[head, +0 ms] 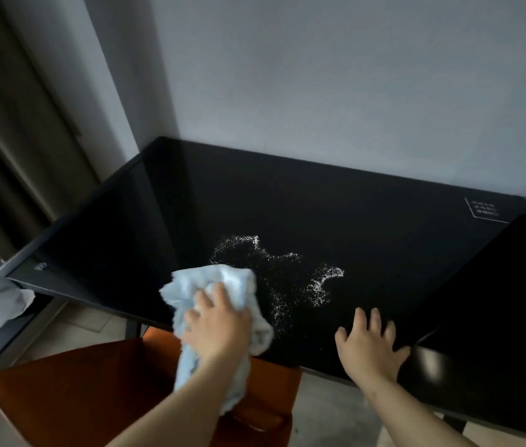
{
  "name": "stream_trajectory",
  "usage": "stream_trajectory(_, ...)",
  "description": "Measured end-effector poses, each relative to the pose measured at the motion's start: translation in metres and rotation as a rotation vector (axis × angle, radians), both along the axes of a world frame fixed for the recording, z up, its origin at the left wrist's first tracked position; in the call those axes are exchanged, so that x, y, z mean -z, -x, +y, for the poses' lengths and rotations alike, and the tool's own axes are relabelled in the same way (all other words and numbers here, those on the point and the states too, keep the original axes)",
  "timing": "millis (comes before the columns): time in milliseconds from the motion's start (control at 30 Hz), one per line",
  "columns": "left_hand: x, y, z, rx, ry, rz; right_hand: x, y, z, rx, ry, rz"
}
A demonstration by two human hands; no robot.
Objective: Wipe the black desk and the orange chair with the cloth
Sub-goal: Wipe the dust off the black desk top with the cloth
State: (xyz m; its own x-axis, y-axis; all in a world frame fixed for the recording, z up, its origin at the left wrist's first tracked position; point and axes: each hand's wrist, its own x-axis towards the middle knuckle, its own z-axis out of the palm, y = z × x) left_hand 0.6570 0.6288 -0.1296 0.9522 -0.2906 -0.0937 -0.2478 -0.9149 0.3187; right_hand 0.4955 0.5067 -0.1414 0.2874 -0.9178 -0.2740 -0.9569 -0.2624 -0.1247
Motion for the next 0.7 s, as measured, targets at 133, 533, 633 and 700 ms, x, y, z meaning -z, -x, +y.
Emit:
stream_trajectory(133,0.008,0.030,-0.017,0.318,0.164,0.058,-0.002,-0.001,-0.003,0.017,0.012,-0.011)
stream_trajectory(533,-0.001,0.049,-0.032,0.161,0.088,0.091,-0.009,0.011,-0.005,-0.026,0.033,-0.057)
stream_trajectory(633,-0.002,0.079,-0.056,0.281,0.120,0.160,-0.009,0.021,-0.016,-0.075,0.069,-0.098)
stream_trajectory(700,-0.008,0.070,-0.059,0.300,0.272,0.274,-0.013,0.029,-0.029,-0.107,0.071,-0.161)
